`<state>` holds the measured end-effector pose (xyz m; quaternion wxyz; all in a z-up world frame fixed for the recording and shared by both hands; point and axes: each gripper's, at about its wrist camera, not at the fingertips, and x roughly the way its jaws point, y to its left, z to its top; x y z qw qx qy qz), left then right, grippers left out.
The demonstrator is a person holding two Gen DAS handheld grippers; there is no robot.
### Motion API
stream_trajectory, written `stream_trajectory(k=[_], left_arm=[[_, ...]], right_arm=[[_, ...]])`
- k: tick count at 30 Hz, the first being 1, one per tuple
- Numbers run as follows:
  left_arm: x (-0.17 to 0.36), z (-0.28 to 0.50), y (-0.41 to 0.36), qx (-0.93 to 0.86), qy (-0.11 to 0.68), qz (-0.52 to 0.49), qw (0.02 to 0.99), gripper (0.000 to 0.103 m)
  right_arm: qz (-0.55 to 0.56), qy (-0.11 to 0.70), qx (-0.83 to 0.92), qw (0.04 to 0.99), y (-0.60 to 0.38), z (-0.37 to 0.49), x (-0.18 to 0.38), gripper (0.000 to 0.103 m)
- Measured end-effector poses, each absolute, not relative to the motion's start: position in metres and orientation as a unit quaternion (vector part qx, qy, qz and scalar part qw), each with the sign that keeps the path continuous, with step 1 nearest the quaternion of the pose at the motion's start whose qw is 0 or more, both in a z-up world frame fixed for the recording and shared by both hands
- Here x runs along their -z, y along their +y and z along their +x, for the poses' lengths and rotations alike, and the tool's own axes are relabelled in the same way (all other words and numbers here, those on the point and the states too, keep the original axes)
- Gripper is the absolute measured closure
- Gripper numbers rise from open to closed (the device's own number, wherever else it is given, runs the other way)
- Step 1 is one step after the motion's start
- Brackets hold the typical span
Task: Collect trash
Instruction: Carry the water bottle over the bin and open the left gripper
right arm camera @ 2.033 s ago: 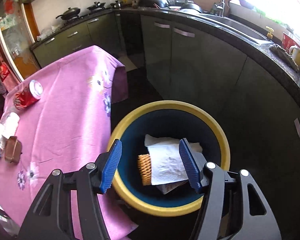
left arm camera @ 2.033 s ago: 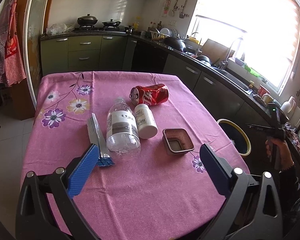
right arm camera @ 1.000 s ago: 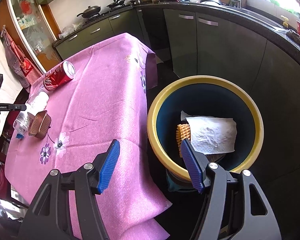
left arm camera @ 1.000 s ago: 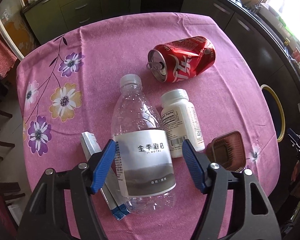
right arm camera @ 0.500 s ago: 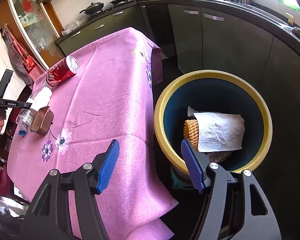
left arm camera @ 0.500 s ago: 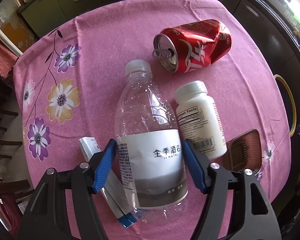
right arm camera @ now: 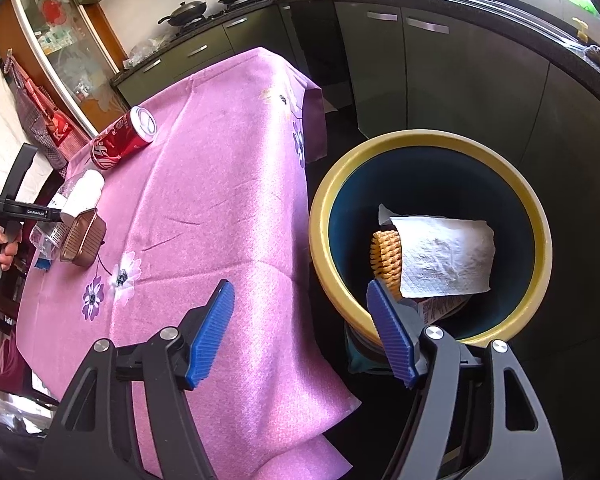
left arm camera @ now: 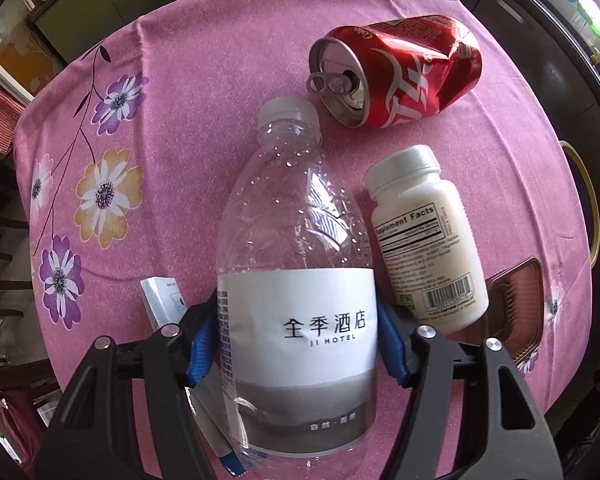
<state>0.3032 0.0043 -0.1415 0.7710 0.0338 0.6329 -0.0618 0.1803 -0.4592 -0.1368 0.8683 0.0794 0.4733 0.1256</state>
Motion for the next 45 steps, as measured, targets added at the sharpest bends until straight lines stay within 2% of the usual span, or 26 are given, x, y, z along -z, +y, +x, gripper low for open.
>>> stream_trajectory(k=[16,22,28,33,43,45], left_arm=[[0.081,0.262,0.008,0.077,0.584,0.040,0.807,0.041],[0.040,0.239,-0.021,0.117,0.546,0.058,0.828,0.041],[0.006,0.215,-0.113,0.229,0.500,0.098,0.829,0.041],[0.006,0.216,-0.206,0.324,0.486,0.125,0.802,0.040],[0.075,0.270,-0.384,0.400,0.508,0.144,0.749,0.039],[0.091,0.283,-0.410,0.398,0.504,0.142,0.753,0.036]], right_arm=[[0.078,0.462,-0.141,0.872,-0.454,0.173,0.128,0.035],[0.080,0.450,-0.131,0.880,-0.466,0.165,0.119,0.034],[0.101,0.428,-0.091,0.893,-0.505,0.145,0.105,0.035],[0.128,0.417,-0.043,0.899,-0.551,0.120,0.103,0.035],[0.174,0.414,0.015,0.893,-0.614,0.076,0.117,0.034],[0.181,0.416,0.020,0.891,-0.620,0.072,0.120,0.034]])
